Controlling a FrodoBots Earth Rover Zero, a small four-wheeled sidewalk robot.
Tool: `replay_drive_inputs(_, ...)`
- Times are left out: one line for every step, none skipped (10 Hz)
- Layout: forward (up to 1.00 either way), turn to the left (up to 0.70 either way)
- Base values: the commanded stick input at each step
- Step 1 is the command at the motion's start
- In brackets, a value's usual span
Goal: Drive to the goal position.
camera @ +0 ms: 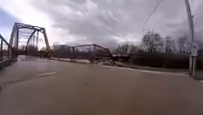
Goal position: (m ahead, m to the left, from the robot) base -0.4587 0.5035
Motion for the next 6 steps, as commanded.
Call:
replay_drive_inputs(0.32,0.0)
replay_drive_inputs(0.42,0.0)
replay_drive_inputs(0.45,0.0)
replay_drive_inputs(0.2,0.0)
replay_drive_inputs(0.0,0.13)
replay_drive_inputs(0.0,0.45)
